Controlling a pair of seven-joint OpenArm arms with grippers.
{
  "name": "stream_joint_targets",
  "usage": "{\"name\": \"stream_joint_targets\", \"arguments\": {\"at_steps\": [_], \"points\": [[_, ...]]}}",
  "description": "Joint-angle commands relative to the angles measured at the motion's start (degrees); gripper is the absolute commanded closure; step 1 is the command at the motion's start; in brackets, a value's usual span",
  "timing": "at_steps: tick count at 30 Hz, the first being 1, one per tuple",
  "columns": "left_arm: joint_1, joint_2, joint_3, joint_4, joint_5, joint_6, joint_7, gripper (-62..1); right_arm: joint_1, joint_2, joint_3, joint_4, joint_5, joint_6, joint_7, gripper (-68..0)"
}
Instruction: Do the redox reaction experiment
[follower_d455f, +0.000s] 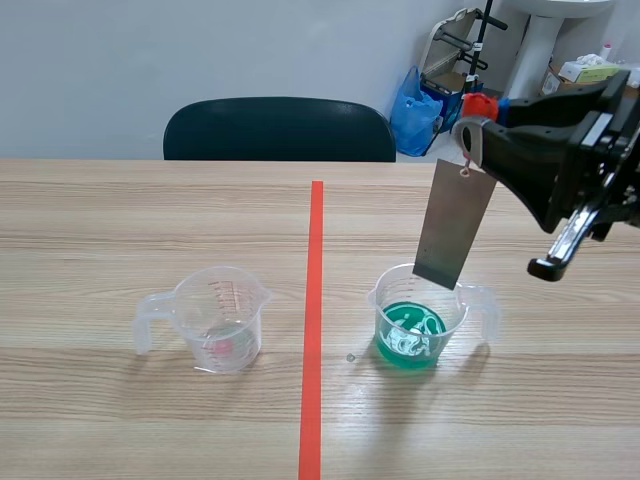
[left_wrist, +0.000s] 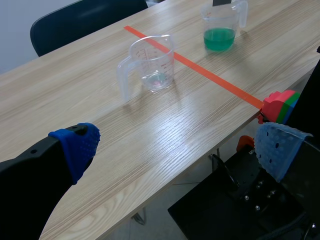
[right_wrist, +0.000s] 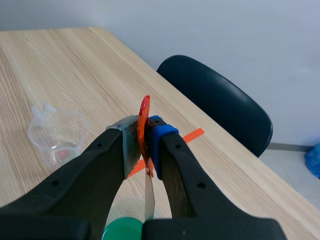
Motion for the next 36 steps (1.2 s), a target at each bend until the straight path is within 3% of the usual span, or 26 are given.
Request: {"name": "stream_joint_targets", "arguments": {"at_steps": [1, 11, 16, 36], "points": [[0.07, 0.15, 0.15, 0.48, -0.39, -0.04, -0.83, -62.3, 0.48, 0.59, 0.81, 2.01, 1.95, -0.2, -0.2, -0.7], [0.07, 0.13, 0.15, 0.48, -0.39, -0.04, -0.83, -62.3, 0.52, 0.59, 3.15, 6.43, 8.09, -0.22, -7.5, -0.7], [0.07, 0.13, 0.15, 0.48, -0.39, -0.04, -0.83, -62.3, 0.52, 0.59, 3.21, 8.35, 8.31, -0.26, -11.04, -0.7], [0.07, 0.13, 0.15, 0.48, -0.39, -0.04, -0.83, -62.3, 0.52, 0.59, 4.46, 8.52, 9.18, -0.46, -11.45, -0.7]]}}
